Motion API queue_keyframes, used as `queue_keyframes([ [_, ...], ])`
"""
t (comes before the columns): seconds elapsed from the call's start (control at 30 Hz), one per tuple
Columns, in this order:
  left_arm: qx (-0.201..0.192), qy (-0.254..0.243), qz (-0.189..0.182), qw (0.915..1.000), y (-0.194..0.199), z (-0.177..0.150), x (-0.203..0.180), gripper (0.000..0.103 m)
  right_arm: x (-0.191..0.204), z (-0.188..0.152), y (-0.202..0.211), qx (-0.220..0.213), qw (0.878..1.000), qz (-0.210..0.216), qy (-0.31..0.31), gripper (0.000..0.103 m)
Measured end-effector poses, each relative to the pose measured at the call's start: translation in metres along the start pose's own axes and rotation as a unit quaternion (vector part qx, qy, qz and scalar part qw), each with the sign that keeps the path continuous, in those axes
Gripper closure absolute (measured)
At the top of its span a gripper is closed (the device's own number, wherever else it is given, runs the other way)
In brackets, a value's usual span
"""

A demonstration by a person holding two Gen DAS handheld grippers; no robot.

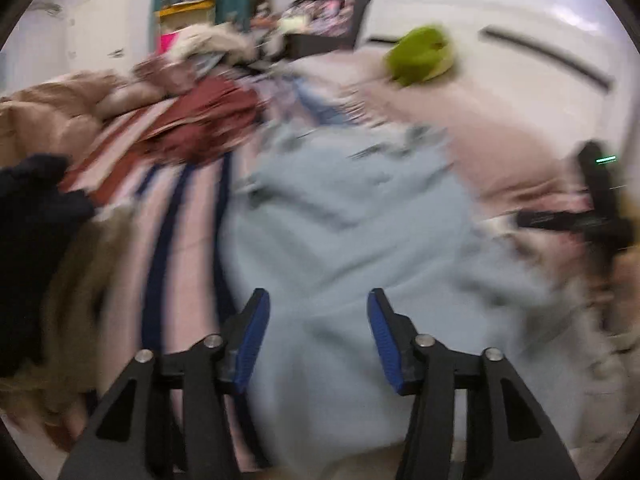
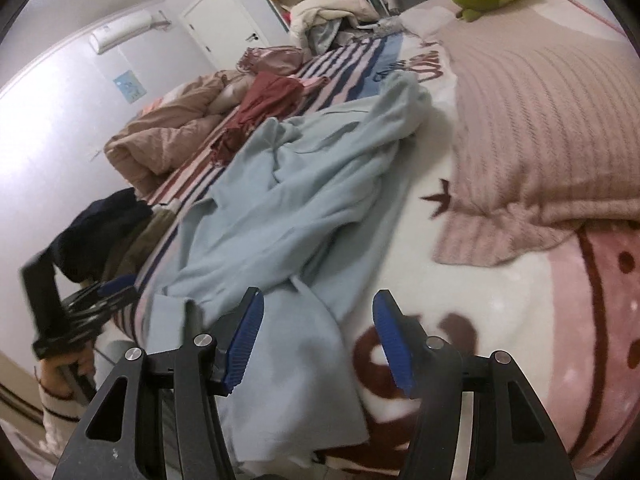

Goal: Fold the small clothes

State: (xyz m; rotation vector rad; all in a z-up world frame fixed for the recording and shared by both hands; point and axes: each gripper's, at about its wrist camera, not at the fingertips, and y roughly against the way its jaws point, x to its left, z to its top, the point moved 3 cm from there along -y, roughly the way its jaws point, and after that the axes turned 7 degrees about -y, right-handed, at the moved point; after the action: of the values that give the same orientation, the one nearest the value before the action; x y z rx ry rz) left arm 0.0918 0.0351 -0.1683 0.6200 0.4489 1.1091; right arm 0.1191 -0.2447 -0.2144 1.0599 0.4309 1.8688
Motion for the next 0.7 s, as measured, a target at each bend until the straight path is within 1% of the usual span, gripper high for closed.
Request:
queue_keyframes([
  [0.03, -0.008, 0.000, -0.035, 0.9993, 0.000, 0.001, -0.019, 0.047, 0.004, 0.001, -0.002, -0.003, 1.000, 0.007, 0.002, 0.049],
  [0.07, -0.007, -0.004, -0.054, 0.9985, -0.005, 0.002, -0.031, 0.043, 0.008, 0.002, -0.002, -0.006, 1.000, 0.013, 0.002, 0.049],
  [0.1, -0.003, -0.010, -0.071, 0.9974, -0.012, 0.000, -0.045, 0.042, 0.010, 0.002, 0.000, -0.007, 1.000, 0.018, 0.002, 0.049],
  [0.13, 0.005, -0.022, -0.077, 0.9968, -0.023, -0.003, -0.059, 0.041, 0.014, 0.001, -0.002, -0.007, 1.000, 0.027, 0.000, 0.049],
  [0.2, 0.028, -0.042, -0.053, 0.9973, -0.046, -0.010, -0.078, 0.041, 0.019, -0.001, -0.004, -0.006, 0.999, 0.038, -0.003, 0.049],
  [0.23, 0.033, -0.051, -0.031, 0.9977, -0.055, -0.014, -0.084, 0.051, 0.020, -0.003, -0.005, -0.005, 0.999, 0.042, -0.004, 0.049],
  [0.27, 0.032, -0.058, -0.004, 0.9978, -0.057, -0.017, -0.084, 0.079, 0.022, -0.004, -0.004, -0.004, 0.999, 0.044, -0.004, 0.049],
  [0.3, 0.029, -0.061, 0.020, 0.9975, -0.057, -0.017, -0.080, 0.095, 0.022, -0.006, -0.003, -0.003, 0.999, 0.045, -0.005, 0.049],
  [0.33, 0.024, -0.047, 0.031, 0.9981, -0.050, -0.016, -0.070, 0.102, 0.022, -0.007, -0.002, -0.003, 0.999, 0.045, -0.005, 0.049],
  [0.4, -0.006, 0.003, 0.030, 0.9995, -0.030, -0.013, -0.047, 0.103, 0.020, -0.009, 0.003, -0.005, 0.999, 0.038, -0.001, 0.049],
  [0.43, -0.024, 0.027, 0.045, 0.9983, -0.013, -0.014, -0.031, 0.103, 0.019, -0.009, 0.006, -0.006, 0.999, 0.034, 0.000, 0.049],
  [0.47, -0.031, 0.040, 0.065, 0.9966, -0.001, -0.018, -0.016, 0.103, 0.016, -0.009, 0.010, -0.009, 1.000, 0.030, -0.001, 0.049],
  [0.5, -0.030, 0.050, 0.080, 0.9951, 0.007, -0.022, -0.004, 0.103, 0.013, -0.009, 0.012, -0.011, 1.000, 0.028, -0.002, 0.049],
  [0.53, -0.020, 0.065, 0.093, 0.9934, 0.014, -0.029, 0.011, 0.103, 0.010, -0.010, 0.015, -0.012, 1.000, 0.026, -0.005, 0.049],
  [0.57, -0.006, 0.082, 0.095, 0.9921, 0.016, -0.040, 0.026, 0.103, 0.006, -0.012, 0.018, -0.012, 1.000, 0.025, -0.009, 0.049],
  [0.63, 0.029, 0.096, 0.086, 0.9912, 0.009, -0.057, 0.040, 0.103, 0.000, -0.018, 0.020, -0.008, 1.000, 0.022, -0.018, 0.049],
  [0.7, 0.055, 0.104, 0.079, 0.9899, 0.008, -0.074, 0.046, 0.102, -0.003, -0.025, 0.019, -0.001, 1.000, 0.016, -0.023, 0.049],
])
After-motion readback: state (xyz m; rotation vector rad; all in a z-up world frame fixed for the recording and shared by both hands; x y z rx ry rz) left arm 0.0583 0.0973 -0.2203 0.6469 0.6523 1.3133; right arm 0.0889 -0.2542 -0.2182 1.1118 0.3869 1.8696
